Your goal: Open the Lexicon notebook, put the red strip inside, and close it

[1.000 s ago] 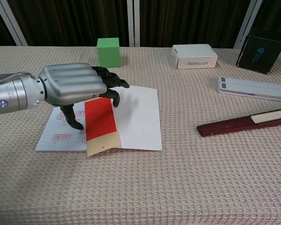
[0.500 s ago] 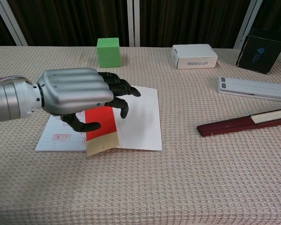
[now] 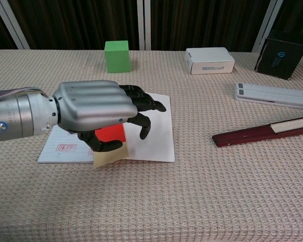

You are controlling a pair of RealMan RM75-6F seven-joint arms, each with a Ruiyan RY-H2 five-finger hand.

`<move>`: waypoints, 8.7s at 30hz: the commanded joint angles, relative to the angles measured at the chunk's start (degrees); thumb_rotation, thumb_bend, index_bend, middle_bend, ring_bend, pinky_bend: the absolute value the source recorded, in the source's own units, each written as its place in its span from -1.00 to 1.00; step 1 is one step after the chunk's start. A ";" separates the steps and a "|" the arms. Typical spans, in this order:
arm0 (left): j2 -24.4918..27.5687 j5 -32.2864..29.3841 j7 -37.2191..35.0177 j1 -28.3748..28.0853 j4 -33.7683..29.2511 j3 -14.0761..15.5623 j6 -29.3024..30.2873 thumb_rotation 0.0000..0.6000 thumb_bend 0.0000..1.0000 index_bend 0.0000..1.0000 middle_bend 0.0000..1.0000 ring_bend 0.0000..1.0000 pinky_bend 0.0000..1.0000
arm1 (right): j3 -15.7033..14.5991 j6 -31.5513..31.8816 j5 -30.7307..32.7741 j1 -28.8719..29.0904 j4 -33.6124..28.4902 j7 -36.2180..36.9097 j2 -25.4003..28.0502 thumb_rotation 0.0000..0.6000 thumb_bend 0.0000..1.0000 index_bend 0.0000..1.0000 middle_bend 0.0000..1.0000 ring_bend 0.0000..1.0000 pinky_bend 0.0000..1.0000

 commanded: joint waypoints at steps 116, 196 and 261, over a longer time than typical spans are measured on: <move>-6.52 0.64 -8.27 6.50 24.68 -0.92 10.02 1.00 -0.94 -0.46 -1.00 -1.00 -0.91 | 0.17 -1.04 0.70 0.45 -0.89 -1.26 -0.08 1.00 -0.74 -0.69 -0.69 -1.00 -0.78; -15.12 5.78 -10.79 5.86 15.40 -1.28 9.70 1.00 -0.94 -0.50 -1.00 -1.00 -0.90 | 0.01 0.08 0.37 -0.40 0.27 0.65 0.05 1.00 -0.74 -0.69 -0.69 -1.00 -0.78; -28.05 10.50 -22.46 19.00 36.91 -3.69 32.77 1.00 -0.50 -0.62 -1.00 -1.00 -0.88 | 0.34 -0.50 -0.59 0.88 -2.07 -2.01 0.22 1.00 -0.74 -0.69 -0.69 -1.00 -0.78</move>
